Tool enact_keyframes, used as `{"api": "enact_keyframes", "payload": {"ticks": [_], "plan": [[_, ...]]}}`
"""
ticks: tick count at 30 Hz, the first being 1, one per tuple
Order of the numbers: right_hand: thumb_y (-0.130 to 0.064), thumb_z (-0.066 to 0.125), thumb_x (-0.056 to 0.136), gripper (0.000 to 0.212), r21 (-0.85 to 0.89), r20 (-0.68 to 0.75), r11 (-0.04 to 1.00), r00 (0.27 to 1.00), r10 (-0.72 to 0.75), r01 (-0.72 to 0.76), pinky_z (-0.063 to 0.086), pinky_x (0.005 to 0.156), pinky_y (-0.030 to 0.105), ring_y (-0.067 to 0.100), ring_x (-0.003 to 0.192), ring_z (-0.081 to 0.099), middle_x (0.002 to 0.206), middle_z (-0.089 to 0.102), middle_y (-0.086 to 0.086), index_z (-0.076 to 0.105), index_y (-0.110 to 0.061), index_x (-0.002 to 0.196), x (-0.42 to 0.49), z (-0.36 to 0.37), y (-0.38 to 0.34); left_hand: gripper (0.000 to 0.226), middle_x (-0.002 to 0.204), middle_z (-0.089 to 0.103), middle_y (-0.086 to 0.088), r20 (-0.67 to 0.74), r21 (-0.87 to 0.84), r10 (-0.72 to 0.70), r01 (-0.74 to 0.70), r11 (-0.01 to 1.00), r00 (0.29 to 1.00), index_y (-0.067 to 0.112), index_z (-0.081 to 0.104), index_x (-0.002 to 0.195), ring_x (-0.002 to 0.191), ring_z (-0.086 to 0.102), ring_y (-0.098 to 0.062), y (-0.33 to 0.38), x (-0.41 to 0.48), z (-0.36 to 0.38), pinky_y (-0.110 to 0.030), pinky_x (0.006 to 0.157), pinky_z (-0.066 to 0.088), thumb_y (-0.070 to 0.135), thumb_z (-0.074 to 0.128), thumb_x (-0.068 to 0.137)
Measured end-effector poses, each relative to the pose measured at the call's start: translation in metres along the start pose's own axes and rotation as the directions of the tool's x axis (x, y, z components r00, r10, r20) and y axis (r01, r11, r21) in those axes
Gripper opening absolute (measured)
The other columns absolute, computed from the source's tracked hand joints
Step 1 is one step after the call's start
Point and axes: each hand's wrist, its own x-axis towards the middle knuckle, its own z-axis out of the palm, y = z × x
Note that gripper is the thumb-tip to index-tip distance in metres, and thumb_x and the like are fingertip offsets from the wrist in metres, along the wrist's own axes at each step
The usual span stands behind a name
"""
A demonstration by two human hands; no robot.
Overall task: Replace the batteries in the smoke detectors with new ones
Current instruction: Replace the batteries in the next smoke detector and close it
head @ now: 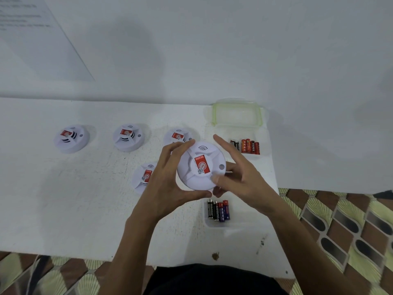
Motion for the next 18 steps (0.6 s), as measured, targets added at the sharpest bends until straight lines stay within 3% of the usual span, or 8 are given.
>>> {"api": "enact_keyframes", "payload": {"ticks": [3, 7, 11, 14, 16, 18], "plan": [[-0.002, 0.072, 0.085, 0.084, -0.021, 0.052, 1.000, 0.999, -0.009, 0.010, 0.060, 0.080, 0.038, 0.022, 0.105, 0.066, 0.128, 0.058, -0.012, 0.031, -0.049, 0.142, -0.001, -0.003, 0.001, 0.105, 0.144, 0.032, 0.013, 0.009, 0.004, 0.001, -0.001, 1.000, 1.000, 0.035, 0.030, 0.141, 0.122, 0.023, 0.013, -0.001, 0.000, 0.000, 0.005, 0.094, 0.019, 0.050, 0.086, 0.054], [0.002, 0.070, 0.085, 0.084, 0.040, 0.074, 0.999, 0.997, 0.013, -0.016, 0.059, 0.078, 0.037, 0.029, 0.099, 0.067, 0.125, 0.062, -0.001, 0.032, -0.049, 0.142, -0.002, -0.004, 0.004, 0.106, 0.138, 0.028, 0.023, 0.040, -0.004, 0.010, -0.010, 1.000, 0.999, 0.040, 0.027, 0.142, 0.123, 0.024, 0.011, -0.002, 0.001, -0.003, 0.004, 0.096, 0.019, 0.055, 0.084, 0.053], [0.000, 0.070, 0.086, 0.084, 0.038, 0.086, 0.999, 0.996, 0.024, -0.027, 0.059, 0.079, 0.036, 0.028, 0.095, 0.067, 0.125, 0.062, 0.000, 0.031, -0.048, 0.143, -0.003, -0.006, 0.004, 0.111, 0.129, 0.021, 0.024, 0.145, -0.175, -0.042, 0.067, 0.982, 0.989, 0.052, 0.007, 0.136, 0.115, 0.028, 0.008, -0.004, 0.003, 0.000, 0.002, 0.102, 0.015, 0.098, 0.044, 0.042], [-0.002, 0.070, 0.086, 0.083, 0.033, 0.085, 0.999, 0.996, 0.024, -0.027, 0.059, 0.081, 0.039, 0.031, 0.096, 0.066, 0.124, 0.063, -0.002, 0.031, -0.048, 0.144, -0.003, -0.007, 0.005, 0.097, 0.125, 0.022, 0.021, 0.118, -0.172, -0.040, 0.060, 0.983, 0.992, 0.032, 0.018, 0.123, 0.110, 0.032, 0.012, -0.008, 0.000, 0.004, 0.011, 0.094, 0.011, 0.097, 0.036, 0.053], [-0.004, 0.070, 0.086, 0.083, 0.027, 0.084, 0.999, 0.996, 0.022, -0.024, 0.059, 0.081, 0.039, 0.034, 0.099, 0.064, 0.124, 0.063, -0.006, 0.031, -0.048, 0.144, -0.003, -0.008, 0.006, 0.109, 0.125, 0.023, 0.020, 0.128, -0.144, -0.012, 0.031, 0.989, 0.992, 0.027, 0.019, 0.125, 0.111, 0.034, 0.013, -0.012, 0.003, 0.005, 0.009, 0.096, 0.013, 0.100, 0.037, 0.045], [-0.004, 0.071, 0.086, 0.083, 0.026, 0.085, 0.999, 0.996, 0.023, -0.026, 0.059, 0.081, 0.039, 0.035, 0.099, 0.064, 0.124, 0.063, -0.005, 0.030, -0.047, 0.145, -0.003, -0.008, 0.006, 0.129, 0.127, 0.025, 0.014, 0.104, -0.132, -0.002, 0.016, 0.991, 0.995, 0.023, 0.017, 0.145, 0.115, 0.034, 0.010, -0.012, 0.004, 0.006, -0.002, 0.104, 0.018, 0.100, 0.039, 0.044]]}}
